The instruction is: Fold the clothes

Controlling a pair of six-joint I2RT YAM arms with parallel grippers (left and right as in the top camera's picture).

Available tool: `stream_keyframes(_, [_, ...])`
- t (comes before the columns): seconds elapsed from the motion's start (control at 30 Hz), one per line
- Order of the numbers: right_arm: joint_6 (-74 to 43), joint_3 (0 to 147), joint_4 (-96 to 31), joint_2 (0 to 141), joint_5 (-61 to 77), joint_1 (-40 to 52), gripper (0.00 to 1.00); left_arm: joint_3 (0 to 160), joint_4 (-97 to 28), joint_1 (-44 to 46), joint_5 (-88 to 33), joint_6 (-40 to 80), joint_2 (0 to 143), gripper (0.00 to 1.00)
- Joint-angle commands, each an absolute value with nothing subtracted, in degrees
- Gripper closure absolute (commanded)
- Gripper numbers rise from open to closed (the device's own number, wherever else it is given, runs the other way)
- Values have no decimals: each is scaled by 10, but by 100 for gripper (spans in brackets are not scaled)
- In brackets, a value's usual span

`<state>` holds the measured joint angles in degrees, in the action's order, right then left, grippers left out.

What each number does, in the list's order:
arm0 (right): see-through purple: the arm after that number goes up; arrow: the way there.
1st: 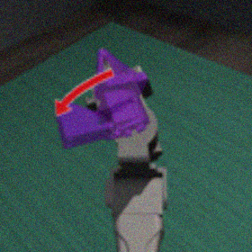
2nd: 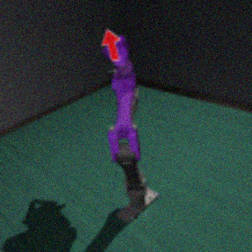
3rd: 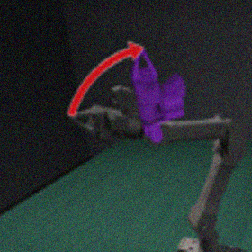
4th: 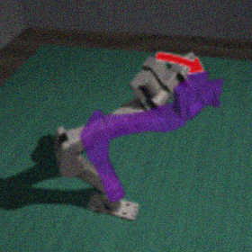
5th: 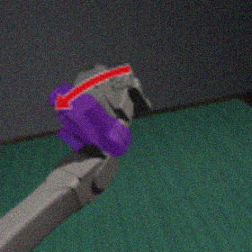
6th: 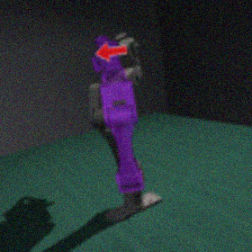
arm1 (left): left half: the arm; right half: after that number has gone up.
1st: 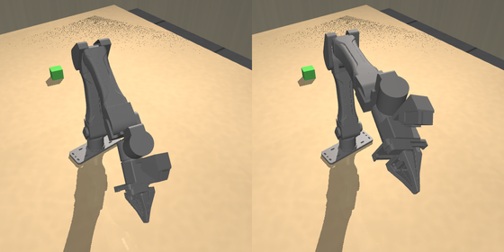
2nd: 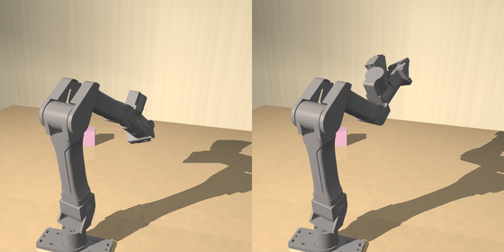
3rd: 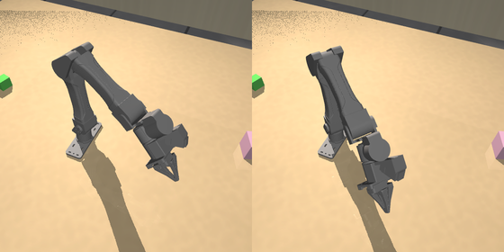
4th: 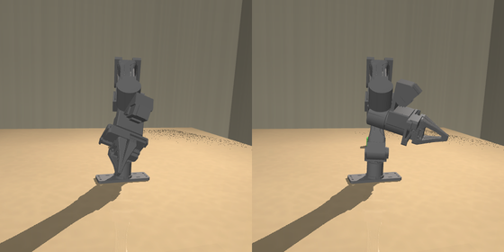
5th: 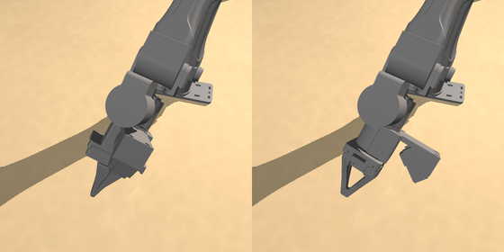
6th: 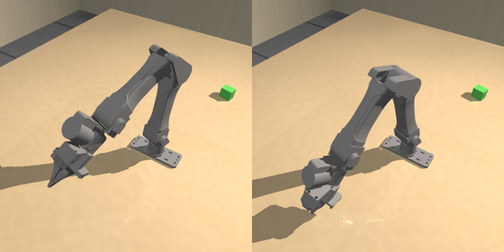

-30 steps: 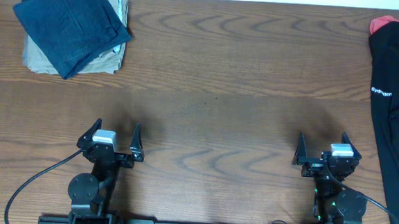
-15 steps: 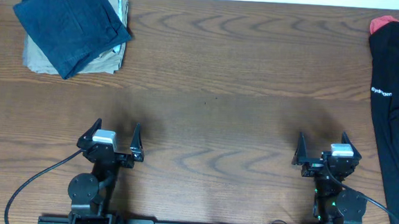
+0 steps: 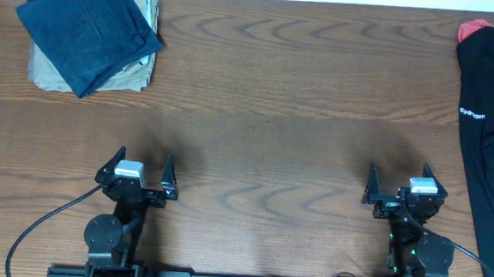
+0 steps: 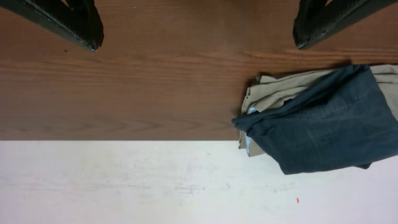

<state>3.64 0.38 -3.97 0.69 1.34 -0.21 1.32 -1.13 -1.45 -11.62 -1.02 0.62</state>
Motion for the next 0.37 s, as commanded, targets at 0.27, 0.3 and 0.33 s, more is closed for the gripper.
stream_keyframes(0.27, [46, 3, -42, 3, 19, -6, 1, 2, -29, -17, -124, -3, 2, 2])
stream_keyframes(0.3, [46, 3, -42, 3, 19, -6, 1, 2, -29, -17, -124, -3, 2, 2])
stream_keyframes(0.33, [46, 3, -42, 3, 19, -6, 1, 2, -29, -17, -124, -3, 2, 2])
